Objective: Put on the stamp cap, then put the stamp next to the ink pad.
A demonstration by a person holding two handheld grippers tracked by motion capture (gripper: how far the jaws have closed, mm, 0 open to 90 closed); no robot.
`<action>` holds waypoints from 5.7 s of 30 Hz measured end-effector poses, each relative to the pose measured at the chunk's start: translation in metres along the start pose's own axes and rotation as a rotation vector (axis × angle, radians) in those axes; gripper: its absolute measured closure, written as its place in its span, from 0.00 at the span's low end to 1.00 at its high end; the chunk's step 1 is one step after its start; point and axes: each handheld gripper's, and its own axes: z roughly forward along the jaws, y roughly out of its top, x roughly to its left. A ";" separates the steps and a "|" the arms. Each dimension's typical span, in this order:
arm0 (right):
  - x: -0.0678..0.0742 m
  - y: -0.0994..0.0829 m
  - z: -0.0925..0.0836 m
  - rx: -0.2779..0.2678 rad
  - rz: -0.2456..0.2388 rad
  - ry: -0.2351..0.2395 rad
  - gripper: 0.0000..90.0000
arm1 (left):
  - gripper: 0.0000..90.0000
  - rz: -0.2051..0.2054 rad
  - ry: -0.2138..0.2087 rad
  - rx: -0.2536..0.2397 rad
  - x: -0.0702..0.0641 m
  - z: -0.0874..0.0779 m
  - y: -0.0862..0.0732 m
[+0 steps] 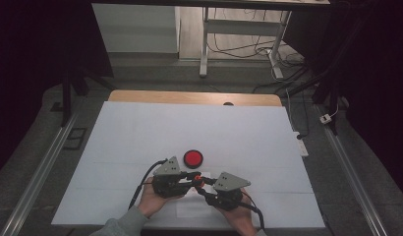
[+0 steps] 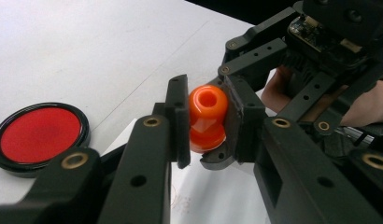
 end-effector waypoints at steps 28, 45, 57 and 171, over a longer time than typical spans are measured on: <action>-0.044 -0.026 -0.053 0.028 0.066 -0.128 0.54 | 0.81 -0.016 0.043 -0.019 0.013 -0.018 0.003; -0.077 -0.053 -0.108 0.051 0.103 -0.248 0.51 | 0.81 -0.045 0.078 -0.017 0.024 -0.029 0.004; -0.082 -0.058 -0.113 0.057 0.113 -0.264 0.50 | 0.81 -0.066 0.131 -0.036 0.038 -0.042 0.005; -0.088 -0.059 -0.108 0.062 0.097 -0.250 0.49 | 0.32 -0.153 0.320 0.105 0.045 -0.111 -0.066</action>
